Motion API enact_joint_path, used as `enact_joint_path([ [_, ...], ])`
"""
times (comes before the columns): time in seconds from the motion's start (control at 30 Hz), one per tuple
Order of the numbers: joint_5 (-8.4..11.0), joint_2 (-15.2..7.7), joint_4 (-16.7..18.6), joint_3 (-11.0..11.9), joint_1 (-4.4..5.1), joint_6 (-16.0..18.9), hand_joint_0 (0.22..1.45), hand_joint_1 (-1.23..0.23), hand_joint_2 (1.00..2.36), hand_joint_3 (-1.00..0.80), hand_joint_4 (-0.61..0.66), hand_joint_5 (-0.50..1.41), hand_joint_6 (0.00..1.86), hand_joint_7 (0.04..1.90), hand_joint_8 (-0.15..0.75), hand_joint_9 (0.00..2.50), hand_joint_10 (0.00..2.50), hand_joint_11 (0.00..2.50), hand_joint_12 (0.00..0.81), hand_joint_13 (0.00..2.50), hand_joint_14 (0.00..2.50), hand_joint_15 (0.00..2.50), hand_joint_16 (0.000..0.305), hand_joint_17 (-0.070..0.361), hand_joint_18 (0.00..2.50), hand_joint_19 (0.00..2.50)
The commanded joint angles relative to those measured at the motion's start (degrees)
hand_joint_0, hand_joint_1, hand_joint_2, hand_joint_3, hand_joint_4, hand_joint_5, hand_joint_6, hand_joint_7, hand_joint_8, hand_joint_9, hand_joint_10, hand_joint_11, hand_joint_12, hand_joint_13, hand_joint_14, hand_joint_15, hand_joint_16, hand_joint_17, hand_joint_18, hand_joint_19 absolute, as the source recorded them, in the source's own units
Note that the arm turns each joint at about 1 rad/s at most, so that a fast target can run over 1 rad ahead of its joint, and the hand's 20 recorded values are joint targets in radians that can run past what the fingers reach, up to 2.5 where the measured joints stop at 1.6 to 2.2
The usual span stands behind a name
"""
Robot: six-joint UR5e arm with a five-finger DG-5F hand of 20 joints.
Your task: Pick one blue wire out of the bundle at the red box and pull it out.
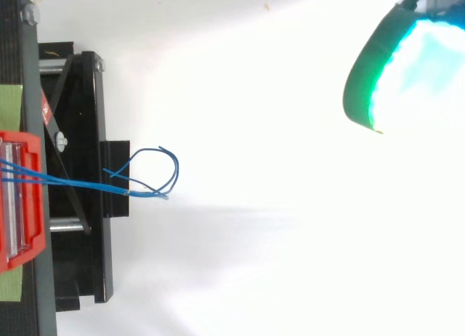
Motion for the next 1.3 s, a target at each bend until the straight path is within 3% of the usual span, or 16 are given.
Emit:
enact_joint_path([
  [0.0, 0.66, -0.1, 0.0, 0.1, 0.50, -0.2, 0.47, -0.52, 1.00, -0.50, 0.26, -0.18, 0.50, 0.80, 0.280, 0.47, 0.00, 0.05, 0.418, 0.15, 0.00, 0.02, 0.071, 0.161, 0.08, 0.20],
  [0.17, 1.80, 0.0, 0.0, 0.0, 1.11, -0.2, 0.47, -0.52, 1.00, -0.50, 0.26, -0.18, 0.50, 0.80, 0.283, 0.48, 0.00, 0.06, 0.418, 0.16, 0.00, 0.02, 0.071, 0.161, 0.08, 0.20],
  [0.43, 1.80, -0.1, -0.2, 0.0, 1.46, -0.4, 0.47, -0.52, 1.00, -0.50, 0.27, -0.18, 0.50, 0.80, 0.280, 0.49, 0.00, 0.07, 0.416, 0.16, 0.00, 0.03, 0.071, 0.160, 0.09, 0.20],
  [0.53, 2.07, -1.4, -0.2, 0.0, 1.46, -0.4, 0.47, -0.52, 1.00, -0.50, 0.27, -0.18, 0.50, 0.81, 0.278, 0.49, 0.00, 0.06, 0.417, 0.16, 0.00, 0.02, 0.071, 0.160, 0.09, 0.20],
  [0.6, 2.07, -3.7, -0.1, 0.1, 1.46, -0.3, 0.47, -0.52, 1.00, -0.50, 0.27, -0.18, 0.50, 0.81, 0.280, 0.49, 0.00, 0.08, 0.417, 0.16, 0.00, 0.03, 0.071, 0.160, 0.10, 0.20],
  [0.87, 2.68, -4.6, 2.6, 0.1, 1.55, -0.6, 0.47, -0.52, 1.00, -0.50, 0.27, -0.17, 0.50, 0.81, 0.282, 0.50, 0.00, 0.09, 0.420, 0.15, 0.00, 0.03, 0.072, 0.162, 0.05, 0.19],
  [1.0, 2.86, -6.8, 2.8, 0.1, 1.55, -0.4, 0.42, -0.49, 1.00, -0.50, 0.23, -0.18, 0.50, 0.81, 0.266, 0.40, 0.00, 0.06, 0.431, 0.00, 0.00, 0.04, 0.078, 0.176, 0.00, 0.13],
  [1.1, 2.86, -7.0, 3.0, 0.0, 1.46, -0.6, 0.38, -0.50, 1.00, -0.50, 0.22, -0.19, 0.50, 0.77, 0.270, 0.24, 0.00, 0.00, 0.441, 0.00, 0.00, 0.02, 0.083, 0.187, 0.00, 0.05],
  [1.17, 3.74, -7.0, 4.0, 0.0, 1.46, -1.1, 0.36, -0.51, 1.00, -0.50, 0.22, -0.19, 0.50, 0.77, 0.273, 0.22, 0.00, 0.00, 0.440, 0.00, 0.00, 0.01, 0.085, 0.192, 0.00, 0.03],
  [1.27, 7.25, -7.9, 5.3, 0.0, 1.55, -5.4, 0.34, -0.53, 1.00, -0.50, 0.21, -0.19, 0.50, 0.77, 0.279, 0.22, 0.00, 0.00, 0.443, 0.00, 0.00, 0.02, 0.089, 0.199, 0.00, 0.01],
])
